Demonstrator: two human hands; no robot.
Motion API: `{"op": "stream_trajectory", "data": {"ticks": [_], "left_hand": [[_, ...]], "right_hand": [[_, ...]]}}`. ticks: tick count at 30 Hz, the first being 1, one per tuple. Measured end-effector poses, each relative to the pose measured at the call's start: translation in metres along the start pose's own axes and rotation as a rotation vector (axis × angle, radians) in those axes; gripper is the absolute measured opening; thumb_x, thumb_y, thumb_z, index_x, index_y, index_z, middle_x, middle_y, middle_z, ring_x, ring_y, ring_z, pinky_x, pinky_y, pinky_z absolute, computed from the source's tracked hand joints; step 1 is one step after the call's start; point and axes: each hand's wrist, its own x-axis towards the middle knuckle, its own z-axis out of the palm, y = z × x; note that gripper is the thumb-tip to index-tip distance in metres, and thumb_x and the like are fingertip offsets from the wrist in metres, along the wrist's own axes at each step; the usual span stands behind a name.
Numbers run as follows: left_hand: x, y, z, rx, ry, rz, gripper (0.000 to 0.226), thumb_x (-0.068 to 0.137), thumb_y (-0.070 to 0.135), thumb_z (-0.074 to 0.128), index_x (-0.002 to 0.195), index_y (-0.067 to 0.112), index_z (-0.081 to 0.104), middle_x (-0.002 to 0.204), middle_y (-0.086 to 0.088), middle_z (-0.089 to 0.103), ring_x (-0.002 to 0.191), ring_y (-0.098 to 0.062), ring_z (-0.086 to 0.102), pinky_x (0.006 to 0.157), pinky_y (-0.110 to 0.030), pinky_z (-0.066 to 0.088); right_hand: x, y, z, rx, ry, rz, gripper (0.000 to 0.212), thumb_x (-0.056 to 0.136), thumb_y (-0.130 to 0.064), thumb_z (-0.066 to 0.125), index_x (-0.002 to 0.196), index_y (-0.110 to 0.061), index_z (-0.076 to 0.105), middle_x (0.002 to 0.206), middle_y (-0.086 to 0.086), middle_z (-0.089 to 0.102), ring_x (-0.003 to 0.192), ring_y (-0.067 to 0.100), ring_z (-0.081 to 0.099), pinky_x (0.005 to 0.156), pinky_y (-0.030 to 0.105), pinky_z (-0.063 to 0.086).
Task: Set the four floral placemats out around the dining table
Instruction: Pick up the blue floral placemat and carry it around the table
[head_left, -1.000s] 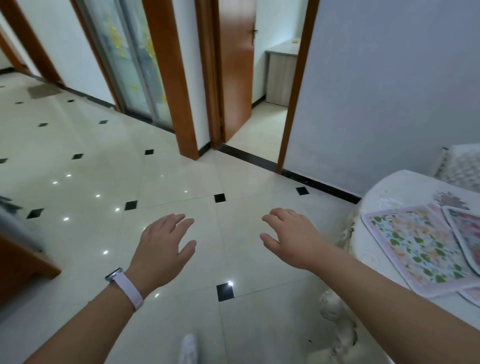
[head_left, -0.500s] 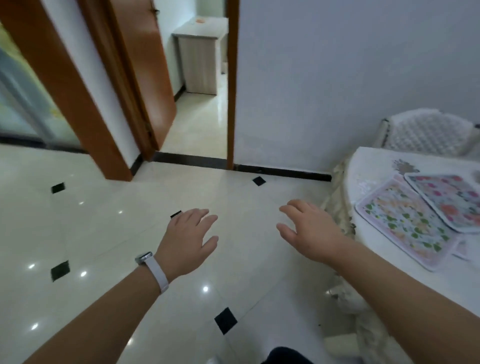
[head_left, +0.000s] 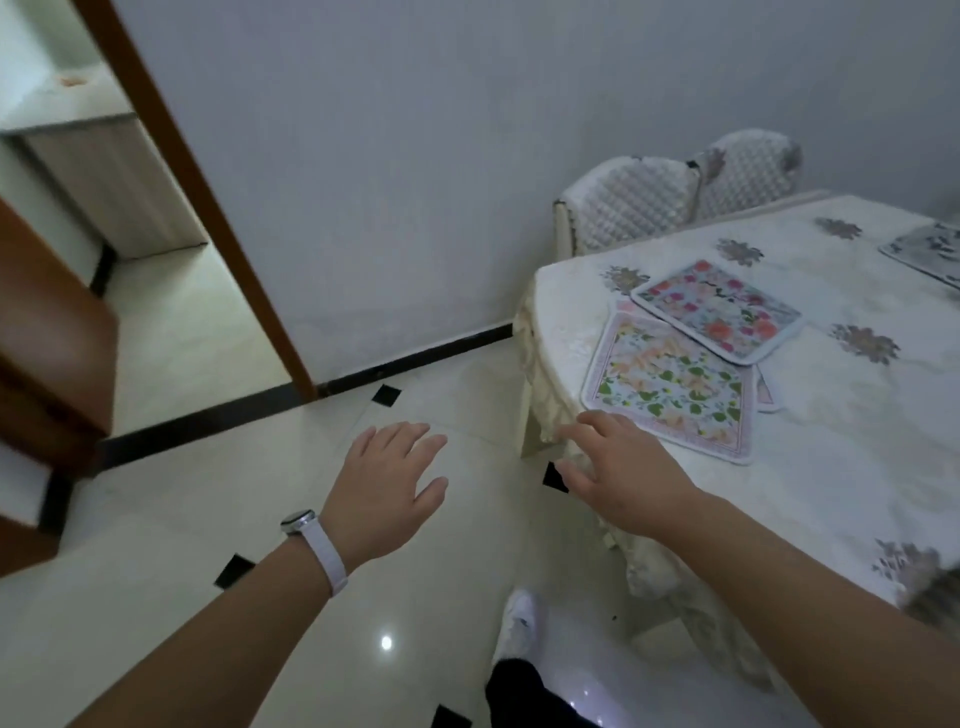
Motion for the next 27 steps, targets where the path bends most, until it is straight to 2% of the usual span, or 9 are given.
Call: {"op": "stream_trajectory", "data": {"ticks": [9, 14, 20, 27], "left_hand": [[0.194, -0.013, 0.014, 0.052, -0.057, 0.136, 0.047, 0.088, 0.048, 0.042, 0.126, 0.025, 0.059, 0.13, 0.001, 0.059, 0.122, -0.021, 0.052, 0.105, -0.047, 0.037], [0.286, -0.002, 0.016, 0.039, -0.028, 0.189, 0.047, 0.087, 0.048, 0.044, 0.123, 0.024, 0.06, 0.127, 0.0, 0.061, 0.116, -0.023, 0.055, 0.101, -0.048, 0.041], [0.358, 0.028, 0.038, -0.002, -0.084, 0.349, 0.047, 0.086, 0.047, 0.046, 0.122, 0.022, 0.061, 0.127, -0.001, 0.061, 0.116, -0.024, 0.055, 0.1, -0.044, 0.037], [0.442, 0.057, 0.074, -0.061, -0.142, 0.53, 0.048, 0.086, 0.048, 0.046, 0.123, 0.023, 0.062, 0.13, -0.003, 0.061, 0.121, -0.028, 0.055, 0.101, -0.05, 0.041]], "right_hand": [[0.122, 0.113, -0.003, 0.138, 0.011, 0.228, 0.052, 0.098, -0.049, 0.04, 0.142, -0.021, 0.044, 0.146, 0.001, 0.043, 0.134, 0.022, 0.038, 0.107, 0.042, 0.037], [0.179, 0.165, -0.022, 0.115, 0.005, 0.256, 0.055, 0.096, -0.052, 0.041, 0.143, -0.022, 0.043, 0.149, 0.003, 0.041, 0.136, 0.024, 0.036, 0.107, 0.043, 0.037], [0.196, 0.21, -0.035, 0.129, 0.06, 0.347, 0.057, 0.094, -0.056, 0.04, 0.142, -0.024, 0.044, 0.146, 0.001, 0.044, 0.132, 0.022, 0.041, 0.104, 0.045, 0.04], [0.191, 0.25, -0.028, 0.137, 0.049, 0.565, 0.054, 0.096, -0.052, 0.042, 0.141, -0.023, 0.045, 0.146, 0.001, 0.043, 0.132, 0.022, 0.039, 0.105, 0.042, 0.038]]}}
